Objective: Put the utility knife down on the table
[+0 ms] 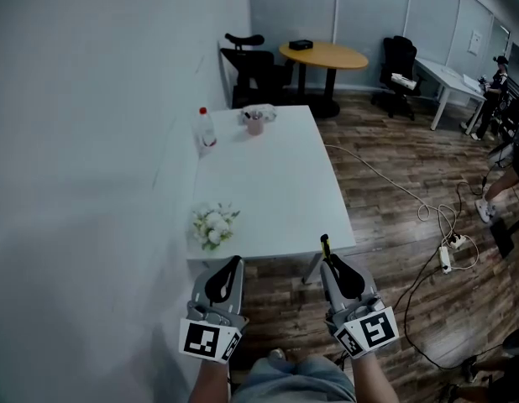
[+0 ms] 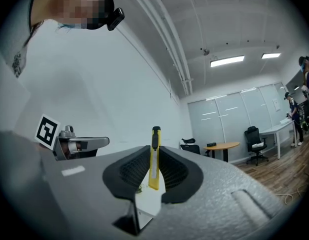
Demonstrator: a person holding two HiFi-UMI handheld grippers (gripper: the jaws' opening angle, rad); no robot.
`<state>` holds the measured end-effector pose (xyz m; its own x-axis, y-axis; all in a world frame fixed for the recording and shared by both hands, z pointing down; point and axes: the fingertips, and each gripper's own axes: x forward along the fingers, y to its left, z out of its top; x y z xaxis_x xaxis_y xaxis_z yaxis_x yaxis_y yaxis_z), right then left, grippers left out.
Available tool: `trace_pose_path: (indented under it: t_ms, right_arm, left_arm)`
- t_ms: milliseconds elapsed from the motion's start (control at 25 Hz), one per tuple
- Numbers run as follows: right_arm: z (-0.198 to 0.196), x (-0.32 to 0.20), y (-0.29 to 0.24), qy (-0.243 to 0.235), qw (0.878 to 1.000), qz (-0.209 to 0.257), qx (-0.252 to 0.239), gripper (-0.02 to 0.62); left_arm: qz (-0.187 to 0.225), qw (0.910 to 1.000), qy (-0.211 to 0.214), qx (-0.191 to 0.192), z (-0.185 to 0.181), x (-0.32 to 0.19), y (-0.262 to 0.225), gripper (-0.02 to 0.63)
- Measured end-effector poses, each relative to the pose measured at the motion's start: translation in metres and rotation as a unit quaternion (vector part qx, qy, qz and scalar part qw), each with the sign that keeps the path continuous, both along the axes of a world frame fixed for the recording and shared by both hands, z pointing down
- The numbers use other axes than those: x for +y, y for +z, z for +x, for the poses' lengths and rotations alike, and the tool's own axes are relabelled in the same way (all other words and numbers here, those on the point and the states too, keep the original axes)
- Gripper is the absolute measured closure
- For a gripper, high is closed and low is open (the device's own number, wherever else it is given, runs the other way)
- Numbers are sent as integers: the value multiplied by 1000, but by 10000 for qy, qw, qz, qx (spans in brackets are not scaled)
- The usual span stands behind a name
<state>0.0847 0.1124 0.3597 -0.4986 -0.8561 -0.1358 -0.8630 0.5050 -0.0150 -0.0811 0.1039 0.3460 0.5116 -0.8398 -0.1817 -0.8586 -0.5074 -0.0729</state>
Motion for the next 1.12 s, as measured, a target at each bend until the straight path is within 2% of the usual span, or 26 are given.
trace_pose_path:
  t_ms: [240, 520, 1120]
  right_arm:
    - [-3, 0, 4, 16, 10000, -47, 3, 541]
    - [-2, -25, 7, -36, 10000, -77, -39, 541]
    - [7, -119, -5, -369, 9993, 39, -65, 541]
  left_arm:
    - [-56, 10000, 63, 39, -2, -5, 4, 594]
    - [-110, 9999, 53, 65, -2, -29, 10, 594]
    - [45, 9996, -274, 82, 8, -111, -5, 594]
